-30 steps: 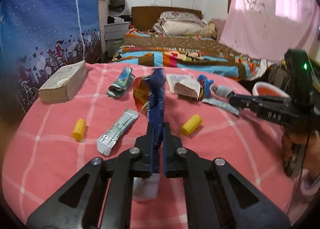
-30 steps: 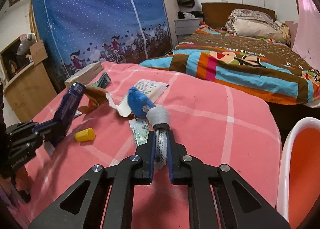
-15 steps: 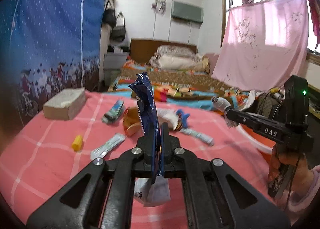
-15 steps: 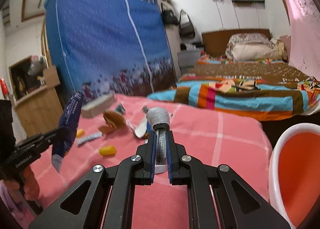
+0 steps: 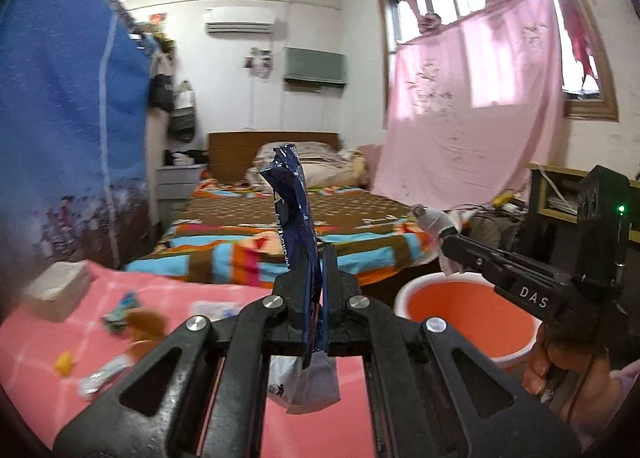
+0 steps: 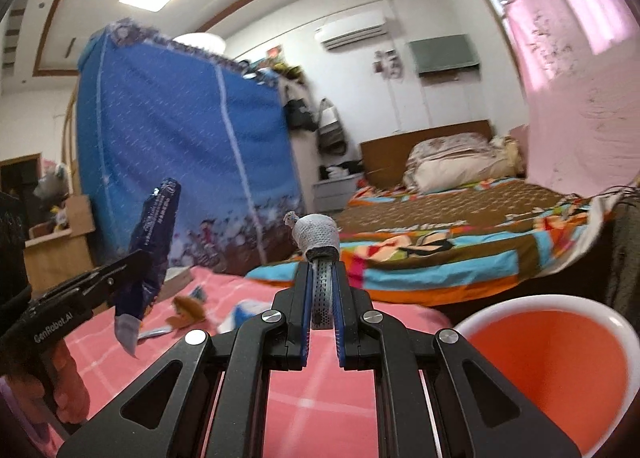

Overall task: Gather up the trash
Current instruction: 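Carry the blue wrapper in the left tool over the orange bucket and release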

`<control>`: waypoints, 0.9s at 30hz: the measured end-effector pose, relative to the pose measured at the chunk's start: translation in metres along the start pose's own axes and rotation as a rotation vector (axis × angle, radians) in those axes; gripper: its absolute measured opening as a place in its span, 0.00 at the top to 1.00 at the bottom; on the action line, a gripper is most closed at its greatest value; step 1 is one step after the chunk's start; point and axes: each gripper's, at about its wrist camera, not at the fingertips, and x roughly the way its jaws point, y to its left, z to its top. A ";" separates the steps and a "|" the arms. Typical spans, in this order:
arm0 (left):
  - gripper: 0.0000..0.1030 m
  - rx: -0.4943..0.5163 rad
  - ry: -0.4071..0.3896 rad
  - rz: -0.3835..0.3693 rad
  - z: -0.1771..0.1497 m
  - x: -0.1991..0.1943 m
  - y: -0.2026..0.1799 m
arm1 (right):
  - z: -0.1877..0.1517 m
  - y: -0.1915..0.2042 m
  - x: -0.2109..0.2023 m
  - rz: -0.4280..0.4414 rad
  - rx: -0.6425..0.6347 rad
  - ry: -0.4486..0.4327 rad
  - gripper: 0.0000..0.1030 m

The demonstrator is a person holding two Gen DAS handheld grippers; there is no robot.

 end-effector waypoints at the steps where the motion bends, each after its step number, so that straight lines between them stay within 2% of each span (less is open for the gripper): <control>1: 0.93 0.007 0.006 -0.026 0.001 0.006 -0.010 | 0.001 -0.007 -0.004 -0.020 0.008 -0.006 0.92; 7: 0.93 0.014 0.071 -0.133 0.001 0.034 -0.051 | 0.001 -0.045 -0.026 -0.137 0.064 -0.016 0.92; 14: 0.93 0.003 0.229 -0.248 -0.009 0.069 -0.090 | -0.003 -0.084 -0.039 -0.267 0.140 0.031 0.91; 20: 0.92 -0.007 0.353 -0.297 -0.016 0.099 -0.115 | -0.010 -0.104 -0.045 -0.322 0.191 0.073 0.91; 24: 0.92 -0.048 0.447 -0.315 -0.022 0.115 -0.125 | -0.012 -0.113 -0.048 -0.350 0.221 0.097 0.91; 27: 0.92 -0.081 0.488 -0.324 -0.025 0.124 -0.127 | -0.015 -0.120 -0.048 -0.364 0.248 0.119 0.91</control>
